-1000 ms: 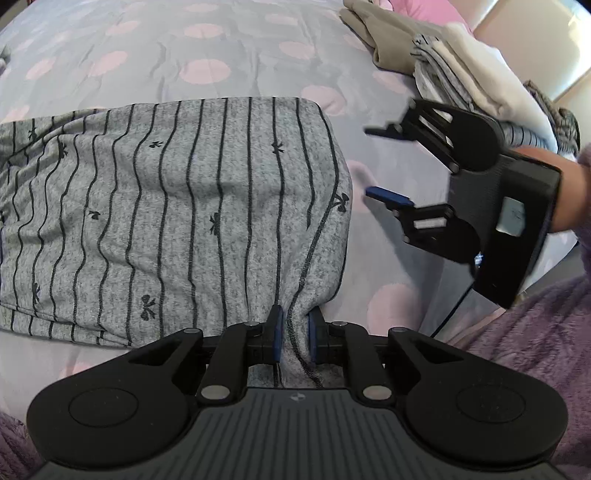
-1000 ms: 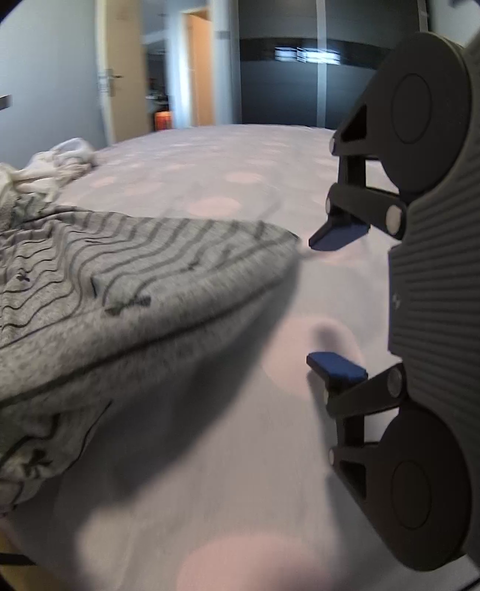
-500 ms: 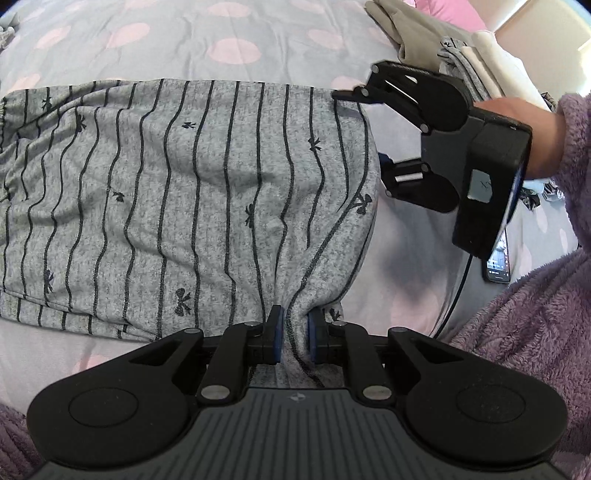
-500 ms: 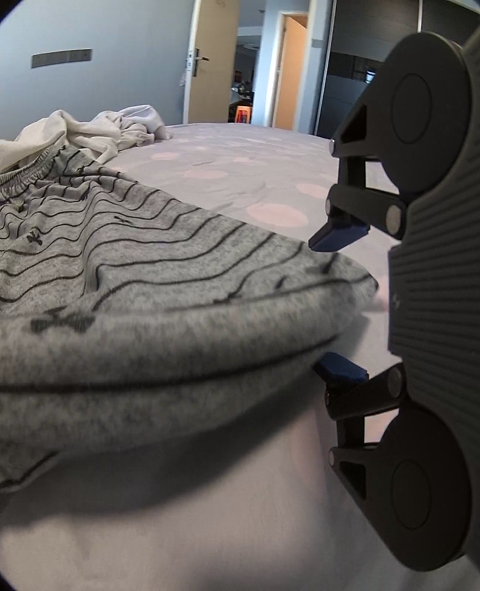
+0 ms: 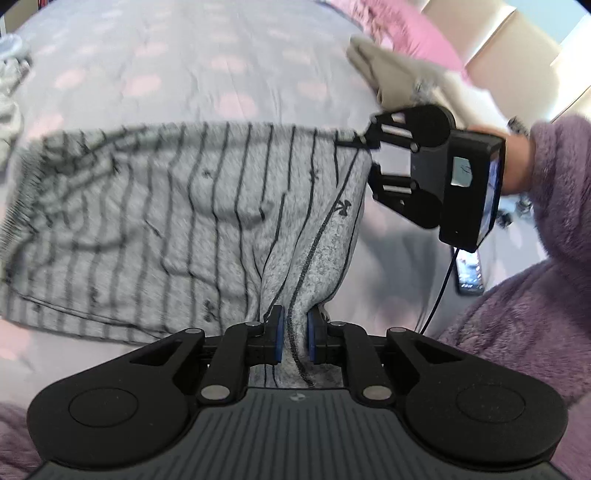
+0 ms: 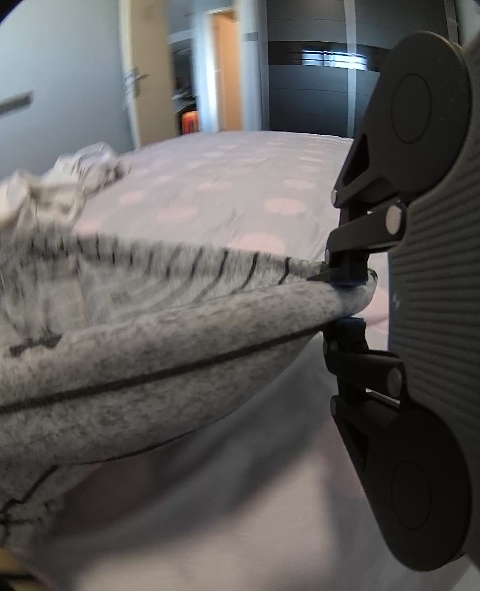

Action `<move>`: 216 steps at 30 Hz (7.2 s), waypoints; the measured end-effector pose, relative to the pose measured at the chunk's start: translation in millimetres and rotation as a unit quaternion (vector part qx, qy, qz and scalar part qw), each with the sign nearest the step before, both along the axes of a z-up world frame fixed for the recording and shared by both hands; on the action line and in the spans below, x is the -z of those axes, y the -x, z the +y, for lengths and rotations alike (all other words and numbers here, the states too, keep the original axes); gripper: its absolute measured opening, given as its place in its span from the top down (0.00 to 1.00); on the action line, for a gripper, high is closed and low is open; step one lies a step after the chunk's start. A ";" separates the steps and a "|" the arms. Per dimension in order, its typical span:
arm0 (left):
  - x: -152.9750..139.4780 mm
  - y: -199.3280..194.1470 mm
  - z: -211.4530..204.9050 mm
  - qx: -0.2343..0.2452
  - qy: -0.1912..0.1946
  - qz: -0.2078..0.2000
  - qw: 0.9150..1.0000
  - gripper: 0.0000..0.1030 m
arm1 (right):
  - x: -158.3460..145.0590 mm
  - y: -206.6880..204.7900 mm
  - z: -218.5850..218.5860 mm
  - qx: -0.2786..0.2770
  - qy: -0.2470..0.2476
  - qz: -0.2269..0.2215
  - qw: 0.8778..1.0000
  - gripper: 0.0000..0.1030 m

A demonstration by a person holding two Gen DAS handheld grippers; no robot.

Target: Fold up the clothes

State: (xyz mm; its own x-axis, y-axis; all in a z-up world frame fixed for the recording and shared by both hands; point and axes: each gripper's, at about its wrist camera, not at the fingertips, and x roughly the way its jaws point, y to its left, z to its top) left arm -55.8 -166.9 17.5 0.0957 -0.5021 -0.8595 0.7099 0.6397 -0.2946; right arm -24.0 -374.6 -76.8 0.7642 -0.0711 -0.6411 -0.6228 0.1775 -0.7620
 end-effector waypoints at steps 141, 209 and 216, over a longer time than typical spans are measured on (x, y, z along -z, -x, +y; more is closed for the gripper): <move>139.1 -259.8 -104.5 -0.023 0.048 -0.013 0.999 0.81 | 22.8 -157.4 -37.5 0.517 -0.513 0.040 0.684 0.86; 162.1 -226.1 7.7 -0.160 0.124 0.104 0.974 0.27 | 44.2 -24.5 -104.1 0.558 -0.684 0.108 0.457 0.22; 157.6 -214.7 -8.8 -0.128 0.104 0.062 0.984 0.33 | 43.6 -40.6 -78.0 0.547 -0.664 0.103 0.498 0.33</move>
State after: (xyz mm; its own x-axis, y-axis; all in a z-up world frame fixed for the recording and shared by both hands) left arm 158.9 -175.7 -140.0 0.1437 -0.6415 -0.7535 0.4833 0.7100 -0.5122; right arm 16.6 -452.6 -120.4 0.6421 0.2184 -0.7349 0.3611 0.7595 0.5411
